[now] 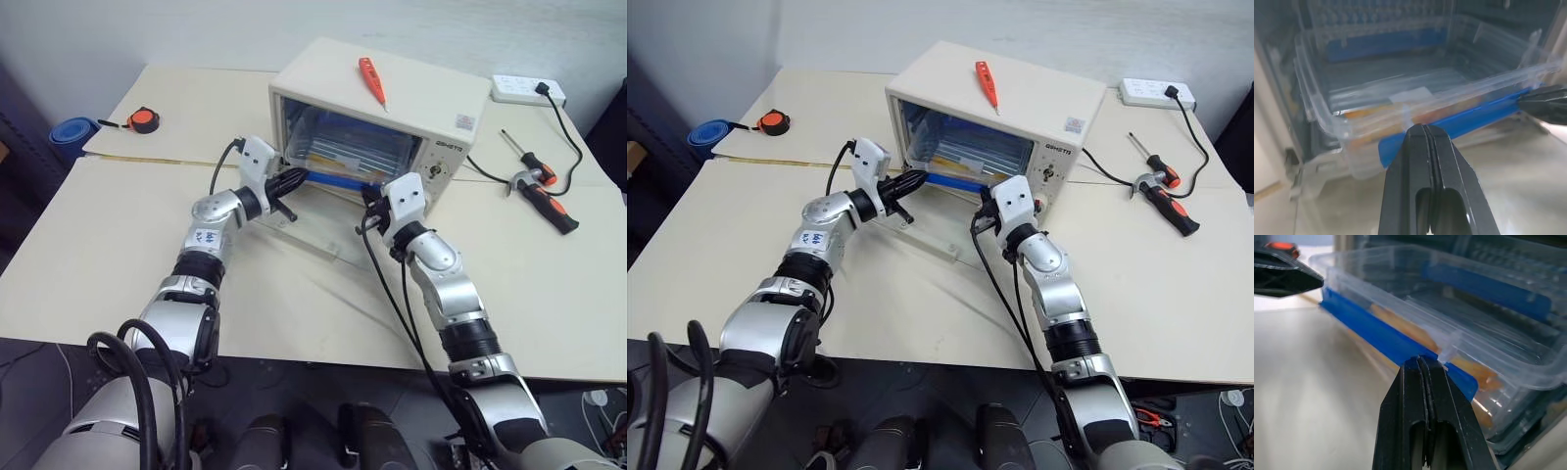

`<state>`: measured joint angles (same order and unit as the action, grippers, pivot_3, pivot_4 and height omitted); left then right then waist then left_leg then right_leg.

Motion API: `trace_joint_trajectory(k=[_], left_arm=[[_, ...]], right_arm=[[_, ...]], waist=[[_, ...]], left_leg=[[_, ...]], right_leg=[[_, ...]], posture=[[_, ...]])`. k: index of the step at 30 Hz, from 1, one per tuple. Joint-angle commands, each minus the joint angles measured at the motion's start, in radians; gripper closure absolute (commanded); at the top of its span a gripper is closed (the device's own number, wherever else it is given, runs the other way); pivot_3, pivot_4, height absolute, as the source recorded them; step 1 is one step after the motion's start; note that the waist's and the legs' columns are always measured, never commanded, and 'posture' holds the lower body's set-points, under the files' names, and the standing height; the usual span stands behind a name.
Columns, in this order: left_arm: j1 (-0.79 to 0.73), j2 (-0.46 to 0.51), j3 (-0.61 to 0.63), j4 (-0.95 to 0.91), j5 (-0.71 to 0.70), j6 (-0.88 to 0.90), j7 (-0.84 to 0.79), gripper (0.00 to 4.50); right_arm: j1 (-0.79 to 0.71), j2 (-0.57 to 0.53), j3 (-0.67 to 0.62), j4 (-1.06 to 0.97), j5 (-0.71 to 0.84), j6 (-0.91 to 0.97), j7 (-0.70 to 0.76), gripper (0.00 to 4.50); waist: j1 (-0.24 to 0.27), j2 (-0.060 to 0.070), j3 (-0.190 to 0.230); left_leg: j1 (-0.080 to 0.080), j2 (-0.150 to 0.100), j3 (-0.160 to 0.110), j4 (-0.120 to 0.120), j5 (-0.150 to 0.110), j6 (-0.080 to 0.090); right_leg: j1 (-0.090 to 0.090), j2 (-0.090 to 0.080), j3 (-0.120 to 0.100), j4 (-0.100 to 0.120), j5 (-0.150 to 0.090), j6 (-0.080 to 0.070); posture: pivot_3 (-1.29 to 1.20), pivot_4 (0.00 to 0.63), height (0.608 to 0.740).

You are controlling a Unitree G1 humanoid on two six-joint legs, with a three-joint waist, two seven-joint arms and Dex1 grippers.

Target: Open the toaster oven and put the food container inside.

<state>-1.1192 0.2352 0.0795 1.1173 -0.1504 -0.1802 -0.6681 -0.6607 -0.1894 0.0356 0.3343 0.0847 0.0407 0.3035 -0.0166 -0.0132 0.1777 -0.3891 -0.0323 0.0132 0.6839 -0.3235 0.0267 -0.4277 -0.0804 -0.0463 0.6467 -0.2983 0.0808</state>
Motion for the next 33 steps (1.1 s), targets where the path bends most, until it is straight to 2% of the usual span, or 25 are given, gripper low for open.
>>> trace_joint_trajectory(k=[1,7,8,11,15,18,23,28,33], left_arm=[[-0.021,0.014,0.018,0.001,0.008,-0.055,0.005,4.5],[0.061,0.115,0.052,-0.093,-0.044,-0.029,-0.132,4.5],[0.09,0.143,0.064,-0.13,-0.065,-0.014,-0.178,4.32],[0.185,0.229,0.075,-0.245,-0.103,0.032,-0.308,3.68],[0.329,0.356,0.087,-0.379,-0.143,0.071,-0.47,2.41],[0.468,0.446,0.112,-0.515,-0.208,0.137,-0.59,1.5],[0.626,0.513,0.163,-0.719,-0.298,0.25,-0.637,0.02],[0.696,0.496,0.227,-0.795,-0.352,0.28,-0.585,0.02],[0.785,0.46,0.255,-0.924,-0.391,0.343,-0.501,0.02]], right_arm=[[0.017,-0.006,-0.027,-0.104,0.076,0.04,0.068,4.48],[0.184,-0.125,-0.053,-0.412,0.217,0.219,0.225,4.48],[0.22,-0.163,-0.06,-0.457,0.238,0.24,0.262,4.5],[0.309,-0.267,-0.077,-0.527,0.27,0.264,0.355,4.5],[0.384,-0.364,-0.07,-0.497,0.231,0.232,0.419,4.5],[0.389,-0.355,-0.039,-0.409,0.2,0.187,0.433,4.5],[0.341,-0.279,0.02,-0.241,0.146,0.062,0.455,4.5],[0.281,-0.188,0.019,-0.107,0.131,-0.067,0.444,4.5],[0.252,-0.087,-0.061,-0.121,0.25,-0.202,0.467,4.5]], waist=[[-0.004,0.0,0.0],[-0.01,0.0,0.0],[-0.01,0.0,0.0],[-0.01,0.0,0.0],[-0.008,0.0,0.0],[-0.014,0.0,0.0],[-0.006,0.0,0.0],[0.0,0.0,0.0],[-0.007,0.001,0.0]], left_leg=[[0.0,0.0,0.0,0.0,0.0,0.0],[-0.001,0.0,-0.001,-0.003,0.0,0.0],[-0.001,0.0,-0.001,-0.003,0.0,0.0],[-0.001,0.0,-0.001,-0.003,0.0,0.0],[-0.001,0.0,-0.001,-0.002,-0.001,0.0],[0.0,0.001,-0.001,-0.003,-0.001,0.0],[0.0,0.002,-0.002,-0.002,-0.001,-0.001],[0.0,0.001,-0.003,-0.002,-0.001,0.0],[0.0,0.001,-0.003,-0.002,-0.001,0.0]], right_leg=[[0.0,0.0,0.0,0.0,0.0,0.0],[-0.002,0.0,-0.001,0.0,0.0,0.0],[-0.002,0.0,0.0,-0.001,0.0,0.0],[-0.001,0.0,-0.001,-0.001,0.0,0.0],[-0.001,0.0,0.0,-0.001,0.0,0.0],[0.0,0.0,0.0,-0.002,0.0,0.0],[0.001,-0.001,0.0,-0.002,0.0,-0.001],[0.001,-0.001,0.0,-0.002,0.0,-0.001],[0.001,-0.001,0.0,-0.002,0.0,-0.001]], posture=[[0.0,0.15,0.74],[0.0,0.15,0.74],[0.0,0.15,0.74],[0.0,0.15,0.74],[0.0,0.15,0.74],[0.0,0.15,0.74],[0.0,0.15,0.74],[0.0,0.15,0.74],[0.0,0.15,0.74]])
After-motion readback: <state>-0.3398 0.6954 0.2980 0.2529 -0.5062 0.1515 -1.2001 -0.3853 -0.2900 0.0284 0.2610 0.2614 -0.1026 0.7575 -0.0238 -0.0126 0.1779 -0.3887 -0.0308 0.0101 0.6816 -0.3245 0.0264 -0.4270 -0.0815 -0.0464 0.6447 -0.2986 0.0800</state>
